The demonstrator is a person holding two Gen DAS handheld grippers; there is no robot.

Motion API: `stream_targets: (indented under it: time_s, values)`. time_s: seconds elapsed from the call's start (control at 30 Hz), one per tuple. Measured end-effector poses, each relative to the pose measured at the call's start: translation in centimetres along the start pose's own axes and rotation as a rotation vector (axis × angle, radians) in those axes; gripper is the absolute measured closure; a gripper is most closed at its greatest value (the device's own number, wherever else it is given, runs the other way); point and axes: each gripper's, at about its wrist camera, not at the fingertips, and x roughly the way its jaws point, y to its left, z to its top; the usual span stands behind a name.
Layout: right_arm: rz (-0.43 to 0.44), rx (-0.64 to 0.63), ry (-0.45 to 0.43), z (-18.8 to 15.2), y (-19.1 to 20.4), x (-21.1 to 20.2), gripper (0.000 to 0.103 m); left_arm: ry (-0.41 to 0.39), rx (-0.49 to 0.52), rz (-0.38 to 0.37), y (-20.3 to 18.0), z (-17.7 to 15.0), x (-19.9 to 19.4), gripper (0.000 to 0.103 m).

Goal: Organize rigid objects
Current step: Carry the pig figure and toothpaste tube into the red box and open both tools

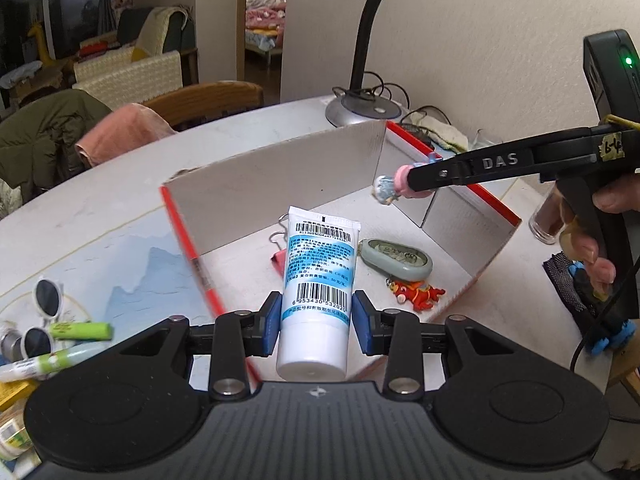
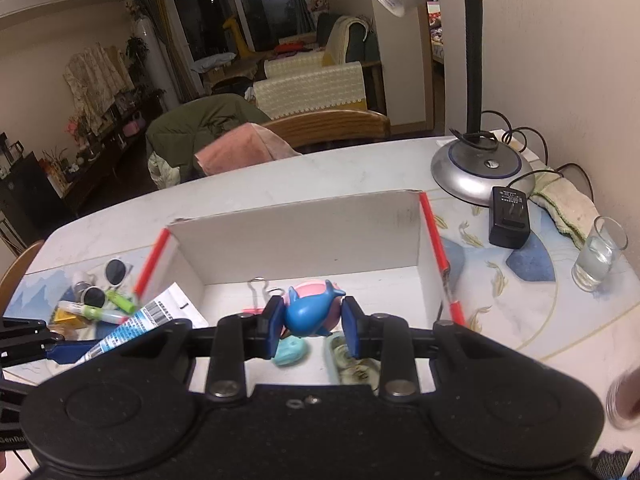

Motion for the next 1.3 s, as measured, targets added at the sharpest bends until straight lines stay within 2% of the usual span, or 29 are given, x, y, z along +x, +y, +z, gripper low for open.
stream_targets:
  time_s: [0.23,0.63,1.03,1.3]
  values:
    - [-0.005,-0.017,0.071,0.9,-1.0,3.5,0.073,0.07,0.009,0.004,-1.4,2.0,4.0,0.067]
    - [-0.039,-0.067,0.197,0.6,-2.1,7.7,0.073,0.179,-0.005,0.032,-1.6,3.8,9.1,0.067]
    - [-0.019,-0.162,0.285,-0.1,-1.4,8.5,0.073,0.269,-0.045,0.045,-1.0,3.9,11.6,0.067]
    - [-0.01,-0.174,0.285,-0.3,-1.3,8.0,0.072,0.304,-0.067,0.061,-0.7,3.6,11.7,0.066]
